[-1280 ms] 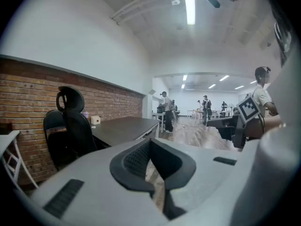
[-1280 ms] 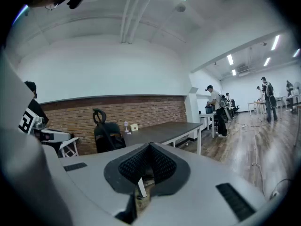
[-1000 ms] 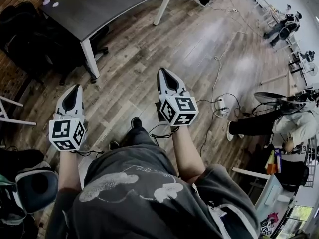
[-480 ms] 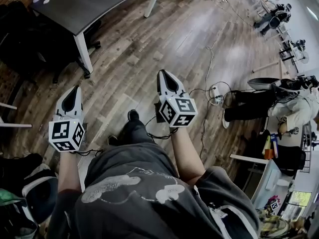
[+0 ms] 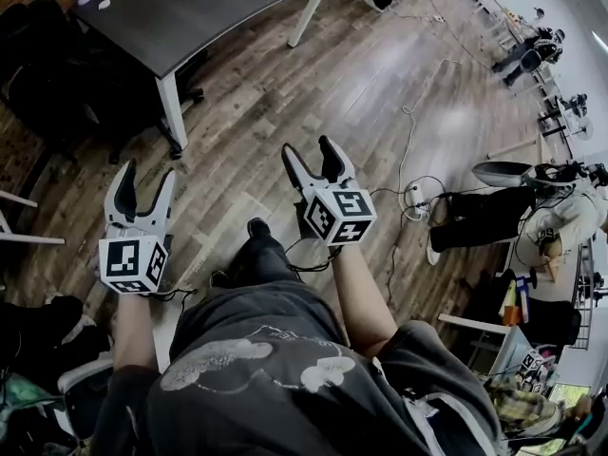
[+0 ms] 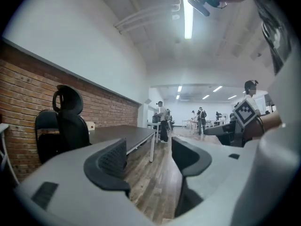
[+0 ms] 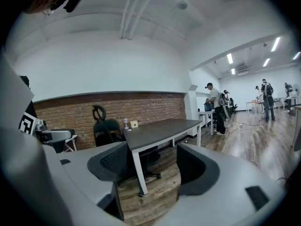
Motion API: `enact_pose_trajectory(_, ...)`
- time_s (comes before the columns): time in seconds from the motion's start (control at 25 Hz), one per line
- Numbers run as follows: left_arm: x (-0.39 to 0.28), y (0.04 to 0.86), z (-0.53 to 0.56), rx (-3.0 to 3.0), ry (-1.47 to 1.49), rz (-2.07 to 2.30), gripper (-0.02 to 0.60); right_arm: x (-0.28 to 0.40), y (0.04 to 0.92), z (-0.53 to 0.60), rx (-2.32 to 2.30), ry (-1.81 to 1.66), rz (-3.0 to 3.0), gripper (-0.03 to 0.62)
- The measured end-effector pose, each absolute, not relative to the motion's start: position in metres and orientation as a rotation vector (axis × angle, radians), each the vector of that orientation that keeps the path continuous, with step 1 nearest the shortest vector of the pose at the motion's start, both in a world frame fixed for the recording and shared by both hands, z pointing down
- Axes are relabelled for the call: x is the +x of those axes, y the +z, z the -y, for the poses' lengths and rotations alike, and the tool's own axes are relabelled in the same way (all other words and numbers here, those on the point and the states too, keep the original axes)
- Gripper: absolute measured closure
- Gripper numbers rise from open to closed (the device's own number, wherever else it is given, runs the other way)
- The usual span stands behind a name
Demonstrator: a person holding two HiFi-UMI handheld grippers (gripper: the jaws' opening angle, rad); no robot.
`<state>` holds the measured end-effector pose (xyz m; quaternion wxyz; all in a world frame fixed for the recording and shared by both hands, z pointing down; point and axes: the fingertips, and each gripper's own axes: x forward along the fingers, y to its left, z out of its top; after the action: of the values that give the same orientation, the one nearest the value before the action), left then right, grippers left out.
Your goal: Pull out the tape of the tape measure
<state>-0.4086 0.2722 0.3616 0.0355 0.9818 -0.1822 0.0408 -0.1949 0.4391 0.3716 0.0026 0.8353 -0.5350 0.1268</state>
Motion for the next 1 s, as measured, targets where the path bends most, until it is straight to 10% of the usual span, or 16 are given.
enact_pose_trajectory(0.28,-0.347,0.374,-0.241,2.959,0.203,0.734,0.201,-0.106,0.397,-0.401,2.597,0.498,1.752,0.266)
enact_pose_trajectory(1.0,-0.205,0.366,-0.223,2.822,0.249,1.205,0.192,0.107,0.397,-0.327,2.346,0.469,2.097,0.267)
